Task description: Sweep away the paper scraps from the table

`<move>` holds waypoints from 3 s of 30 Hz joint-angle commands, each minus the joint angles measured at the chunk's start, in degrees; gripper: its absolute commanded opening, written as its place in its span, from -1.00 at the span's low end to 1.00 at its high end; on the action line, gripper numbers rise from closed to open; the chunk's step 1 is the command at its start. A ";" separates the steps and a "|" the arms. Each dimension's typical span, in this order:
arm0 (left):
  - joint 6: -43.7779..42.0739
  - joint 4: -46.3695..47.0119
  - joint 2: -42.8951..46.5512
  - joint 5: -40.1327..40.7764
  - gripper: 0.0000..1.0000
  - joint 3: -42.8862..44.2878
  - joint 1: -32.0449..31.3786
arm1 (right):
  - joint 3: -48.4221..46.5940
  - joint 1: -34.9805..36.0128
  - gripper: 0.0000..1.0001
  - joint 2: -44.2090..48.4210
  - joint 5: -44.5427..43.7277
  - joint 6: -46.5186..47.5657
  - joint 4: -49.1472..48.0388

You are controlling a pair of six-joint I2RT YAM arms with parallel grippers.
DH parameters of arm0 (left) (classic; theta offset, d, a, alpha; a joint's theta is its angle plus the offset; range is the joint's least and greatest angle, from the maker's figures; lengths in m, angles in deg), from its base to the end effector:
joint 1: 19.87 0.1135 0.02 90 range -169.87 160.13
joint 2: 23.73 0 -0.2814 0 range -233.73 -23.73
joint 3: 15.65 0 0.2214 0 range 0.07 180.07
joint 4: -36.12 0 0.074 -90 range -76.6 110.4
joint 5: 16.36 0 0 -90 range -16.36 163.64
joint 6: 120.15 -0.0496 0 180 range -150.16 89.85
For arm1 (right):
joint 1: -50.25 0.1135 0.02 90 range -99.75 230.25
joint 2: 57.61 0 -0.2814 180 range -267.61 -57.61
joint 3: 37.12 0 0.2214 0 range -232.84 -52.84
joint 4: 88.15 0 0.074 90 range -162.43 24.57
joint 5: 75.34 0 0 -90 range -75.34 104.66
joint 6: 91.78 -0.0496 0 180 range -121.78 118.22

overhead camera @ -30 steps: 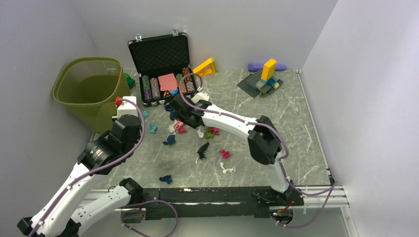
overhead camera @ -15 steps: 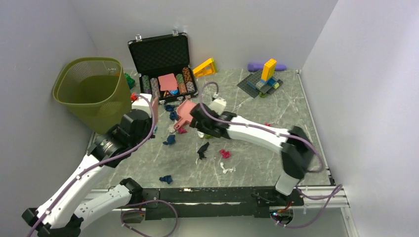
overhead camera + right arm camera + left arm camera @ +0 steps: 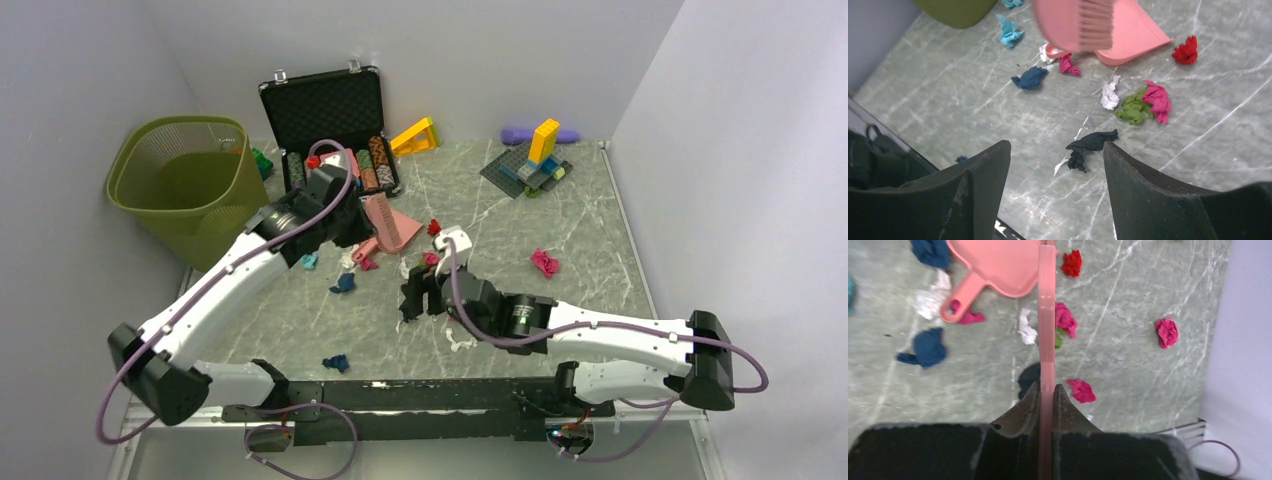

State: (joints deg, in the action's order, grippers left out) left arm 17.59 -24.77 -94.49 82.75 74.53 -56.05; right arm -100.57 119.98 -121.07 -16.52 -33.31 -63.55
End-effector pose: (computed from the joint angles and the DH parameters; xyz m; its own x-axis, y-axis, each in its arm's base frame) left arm 0.1888 -0.1284 0.3714 -0.7200 -0.3788 -0.5815 -0.0680 0.8724 -0.4840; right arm 0.1008 0.1989 0.3167 -0.4574 0.0529 -0.8877 -0.4696 0.8333 0.2917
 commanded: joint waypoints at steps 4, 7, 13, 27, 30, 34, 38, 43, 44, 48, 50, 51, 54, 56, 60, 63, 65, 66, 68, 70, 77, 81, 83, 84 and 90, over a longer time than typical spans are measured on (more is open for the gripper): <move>16.16 -4.03 -7.65 -8.22 -1.00 5.37 -1.30 | 0.16 5.97 0.38 -1.19 -12.34 23.45 -12.90; 18.05 -2.93 -8.16 -9.17 -1.00 4.57 -2.89 | 3.15 7.13 0.26 -1.42 -11.64 30.62 -20.06; 20.00 -2.88 -8.67 -10.80 -1.00 5.86 -5.21 | 3.65 7.52 0.24 -4.68 -12.02 37.60 -21.99; 19.87 -4.33 -2.75 -14.04 -0.98 6.12 -7.23 | 4.15 7.00 -0.95 -10.13 -20.39 41.52 -26.62; 19.61 -4.22 -2.10 -14.25 -0.66 5.96 -6.99 | 4.29 7.01 -1.00 -8.58 -18.44 41.05 -26.08; 18.32 -1.05 -0.88 -16.12 0.09 4.96 -4.62 | 6.41 7.02 -1.00 -4.65 -16.30 38.54 -23.55; 15.59 3.41 0.76 -19.23 0.57 4.21 0.07 | 9.51 6.19 -1.00 1.86 -11.95 34.27 -20.73; 6.89 11.69 1.23 -25.92 0.99 2.70 4.87 | 12.06 0.75 -1.00 11.51 -3.06 26.88 -17.71; 5.54 13.48 1.12 -27.61 0.99 1.27 5.33 | 12.35 -1.19 -1.00 13.58 0.33 24.97 -17.48; 1.11 29.36 1.49 -40.76 0.99 -7.63 7.93 | 14.40 -10.78 -1.00 20.65 12.78 17.21 -18.63; -1.53 36.56 2.09 -46.22 0.98 -11.42 11.11 | 14.42 -15.20 -1.00 22.44 18.81 13.66 -18.34; -2.20 41.32 2.48 -49.12 0.99 -13.66 12.76 | 14.03 -17.17 -1.00 22.67 21.77 12.18 -17.83; -3.06 54.48 2.79 -55.02 0.99 -18.71 15.81 | 11.59 -20.73 -1.00 21.25 29.81 7.90 -16.36; -3.27 61.13 1.64 -58.76 0.99 -19.48 16.13 | 10.13 -22.04 -1.00 19.95 34.31 5.41 -16.02; 4.19 78.81 -1.90 -65.03 0.99 -21.81 15.97 | 8.75 -24.44 -1.00 17.42 41.13 0.65 -17.59; 8.10 85.94 -4.84 -69.14 0.93 -20.53 15.97 | 7.89 -25.69 -1.00 15.66 45.37 -2.25 -18.88; 8.23 86.40 -6.07 -70.81 0.82 -19.61 15.98 | 8.20 -26.11 -1.00 15.67 46.74 -3.65 -20.78; 7.98 86.46 -6.17 -71.63 0.79 -19.46 15.97 | 8.38 -26.33 -1.00 15.98 47.01 -4.19 -21.11; 6.52 86.37 -5.70 -72.86 0.80 -19.94 15.97 | 8.20 -26.88 -1.00 16.61 47.44 -4.83 -21.03; 4.07 84.85 -4.54 -72.93 0.82 -20.55 15.99 | 8.51 -27.58 -1.00 17.23 48.54 -5.88 -21.82; 2.93 83.23 -5.22 -73.19 0.57 -21.62 14.98 | 9.29 -29.40 -1.00 17.34 52.25 -9.81 -25.99; 4.34 85.06 -6.07 -73.91 0.35 -22.18 14.10 | 9.33 -30.19 -1.00 16.38 53.71 -11.28 -28.20; 4.39 84.79 -6.39 -74.06 0.09 -21.93 13.52 | 9.61 -30.58 -1.00 15.71 54.54 -12.41 -30.04; 4.49 84.75 -6.67 -74.42 -0.09 -21.74 13.15 | 9.85 -30.76 -1.00 15.39 54.63 -12.99 -31.00; 8.55 89.20 -7.84 -76.93 -1.00 -22.17 12.26 | 10.44 -31.59 -0.80 14.87 53.72 -13.43 -31.55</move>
State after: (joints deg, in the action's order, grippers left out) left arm 21.61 61.15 -101.64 8.96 52.58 -41.06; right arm -89.03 88.14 -105.49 37.97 -47.49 -87.54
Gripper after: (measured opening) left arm 0.053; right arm 0.068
